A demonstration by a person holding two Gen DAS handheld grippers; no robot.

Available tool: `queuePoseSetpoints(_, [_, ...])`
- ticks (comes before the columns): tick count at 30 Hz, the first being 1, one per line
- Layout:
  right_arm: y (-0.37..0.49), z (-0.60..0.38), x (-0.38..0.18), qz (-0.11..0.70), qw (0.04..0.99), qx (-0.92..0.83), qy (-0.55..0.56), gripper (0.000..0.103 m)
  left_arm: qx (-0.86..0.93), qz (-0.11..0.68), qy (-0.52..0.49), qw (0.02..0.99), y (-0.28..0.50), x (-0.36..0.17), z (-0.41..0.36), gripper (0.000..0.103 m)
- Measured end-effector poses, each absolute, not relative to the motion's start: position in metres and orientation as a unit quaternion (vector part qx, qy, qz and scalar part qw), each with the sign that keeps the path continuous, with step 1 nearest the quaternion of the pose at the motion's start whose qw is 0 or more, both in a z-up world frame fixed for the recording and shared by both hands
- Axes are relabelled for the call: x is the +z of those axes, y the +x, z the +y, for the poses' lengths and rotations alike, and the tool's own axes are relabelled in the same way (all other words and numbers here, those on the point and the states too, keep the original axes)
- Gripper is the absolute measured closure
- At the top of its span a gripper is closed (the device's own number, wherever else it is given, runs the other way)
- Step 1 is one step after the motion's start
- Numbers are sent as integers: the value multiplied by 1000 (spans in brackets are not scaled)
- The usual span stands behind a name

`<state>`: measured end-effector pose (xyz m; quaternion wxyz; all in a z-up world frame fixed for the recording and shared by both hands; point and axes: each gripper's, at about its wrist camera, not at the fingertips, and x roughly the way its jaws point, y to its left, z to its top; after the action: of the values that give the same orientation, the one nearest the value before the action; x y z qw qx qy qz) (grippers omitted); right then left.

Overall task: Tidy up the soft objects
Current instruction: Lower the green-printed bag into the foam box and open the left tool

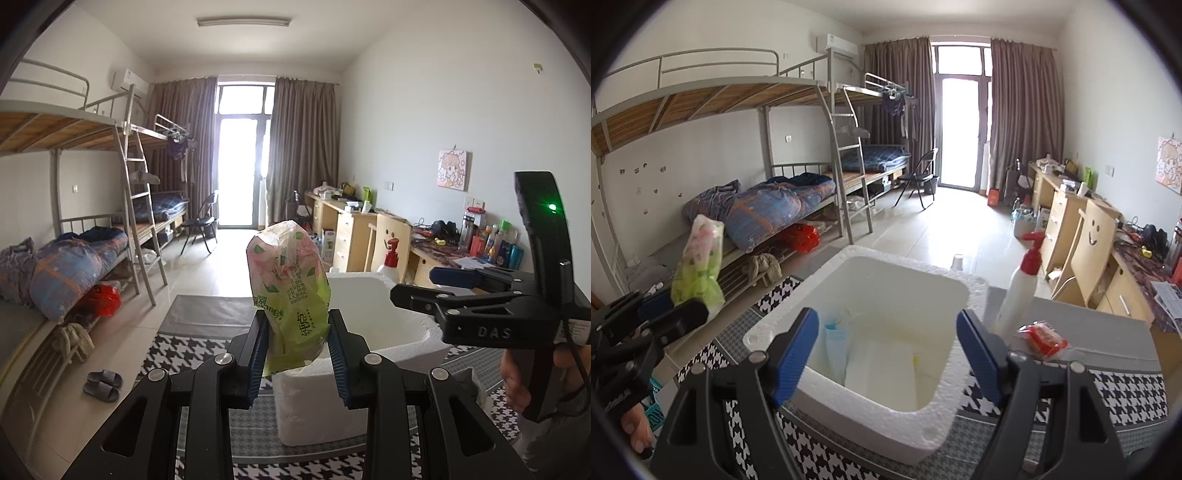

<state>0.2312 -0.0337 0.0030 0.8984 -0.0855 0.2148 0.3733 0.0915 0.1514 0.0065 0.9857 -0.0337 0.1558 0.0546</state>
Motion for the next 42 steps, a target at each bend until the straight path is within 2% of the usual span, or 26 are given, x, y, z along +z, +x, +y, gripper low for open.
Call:
queuePoseSetpoints(31, [233,-100,-4,210,922,322,-51,21,6,169,-16,985,126,15,120,70])
queuePoseSetpoints(34, [232,-103,-7,205,926,312,-56,11,1,171,-15,985,128,15,119,70])
queuePoseSetpoints(42, [229,-113,-8,198,930,307,-53,9,-5,178,-15,984,137,15,115,70])
